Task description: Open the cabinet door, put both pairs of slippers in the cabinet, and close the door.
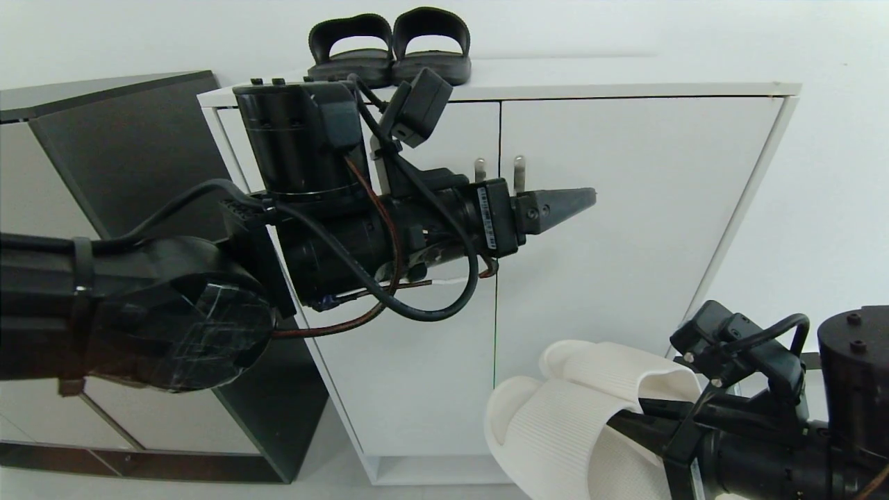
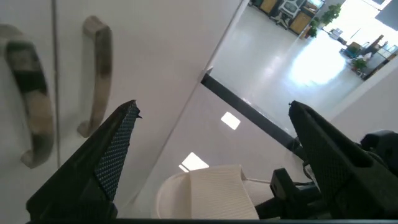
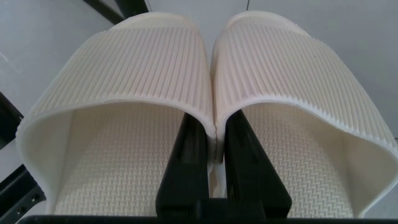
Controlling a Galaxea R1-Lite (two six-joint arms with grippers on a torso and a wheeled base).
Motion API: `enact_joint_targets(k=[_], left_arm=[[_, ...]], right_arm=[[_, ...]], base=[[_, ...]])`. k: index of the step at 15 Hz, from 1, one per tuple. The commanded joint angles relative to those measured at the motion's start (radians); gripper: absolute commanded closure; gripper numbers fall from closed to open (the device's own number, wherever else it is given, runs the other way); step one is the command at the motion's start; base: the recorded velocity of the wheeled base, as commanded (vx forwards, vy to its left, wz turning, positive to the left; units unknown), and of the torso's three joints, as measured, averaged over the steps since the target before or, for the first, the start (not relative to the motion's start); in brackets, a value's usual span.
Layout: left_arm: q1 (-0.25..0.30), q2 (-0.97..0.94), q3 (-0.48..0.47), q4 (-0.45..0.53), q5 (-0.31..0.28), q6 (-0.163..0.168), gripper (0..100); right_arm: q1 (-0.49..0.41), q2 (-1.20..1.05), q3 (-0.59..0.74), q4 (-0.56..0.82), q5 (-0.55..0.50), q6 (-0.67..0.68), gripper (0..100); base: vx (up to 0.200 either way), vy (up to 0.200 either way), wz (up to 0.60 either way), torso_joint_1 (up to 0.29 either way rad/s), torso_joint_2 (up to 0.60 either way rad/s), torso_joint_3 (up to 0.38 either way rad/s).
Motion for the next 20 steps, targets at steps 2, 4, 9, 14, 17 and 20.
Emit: enact_joint_targets(k=[2, 4, 9, 14, 17, 20], left_arm=[[0.032, 0.004, -0.013, 0.017, 0.017, 0.0, 0], [0.035, 0.022, -0.028, 0.037, 0.035, 0.0, 0], [0.035, 0.114, -0.112, 0.04, 0.075, 0.004, 0], [0.034, 0.154, -0.148, 0.051, 0.093, 0.004, 100], [0.034, 0.142, -0.135, 0.052, 0.095, 0.004, 100], [0.025, 0.068, -0.048, 0.045, 0.092, 0.004, 100]], right_arm=[[0.0, -0.001, 0.0, 0.0, 0.0, 0.001, 100], [0.002, 0.002, 0.0, 0.0, 0.0, 0.001, 100], [0.0, 0.002, 0.002, 0.0, 0.0, 0.001, 100], [0.0, 0.002, 0.003, 0.0, 0.0, 0.001, 100], [0.0, -0.021, 0.034, 0.002, 0.093, 0.0, 100], [-0.001, -0.073, 0.074, 0.006, 0.221, -0.018, 100]], base=[[0.0, 0.0, 0.0, 0.0, 0.0, 0.0], [0.0, 0.0, 0.0, 0.0, 0.0, 0.0], [0.0, 0.0, 0.0, 0.0, 0.0, 0.0], [0.0, 0.0, 0.0, 0.0, 0.0, 0.0], [0.0, 0.0, 0.0, 0.0, 0.0, 0.0], [0.0, 0.0, 0.0, 0.0, 0.0, 0.0]])
